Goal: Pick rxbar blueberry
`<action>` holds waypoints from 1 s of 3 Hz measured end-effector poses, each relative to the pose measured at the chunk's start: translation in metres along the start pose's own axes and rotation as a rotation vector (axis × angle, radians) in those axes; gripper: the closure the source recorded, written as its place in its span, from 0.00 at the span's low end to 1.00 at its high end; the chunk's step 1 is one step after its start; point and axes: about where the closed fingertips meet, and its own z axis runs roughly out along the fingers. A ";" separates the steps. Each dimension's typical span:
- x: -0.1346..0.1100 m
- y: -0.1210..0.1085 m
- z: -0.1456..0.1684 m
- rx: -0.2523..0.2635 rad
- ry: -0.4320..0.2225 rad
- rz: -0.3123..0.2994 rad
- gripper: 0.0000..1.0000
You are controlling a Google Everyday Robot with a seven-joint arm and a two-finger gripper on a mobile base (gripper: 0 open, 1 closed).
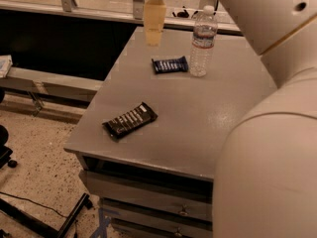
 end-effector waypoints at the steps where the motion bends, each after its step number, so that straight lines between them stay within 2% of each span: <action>1: 0.000 -0.014 0.029 -0.015 0.023 0.044 0.00; 3: 0.009 -0.037 0.075 -0.045 0.060 0.143 0.00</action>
Offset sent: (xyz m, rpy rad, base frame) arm 0.0578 -0.0201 -0.0705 -0.0712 0.1624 -0.2148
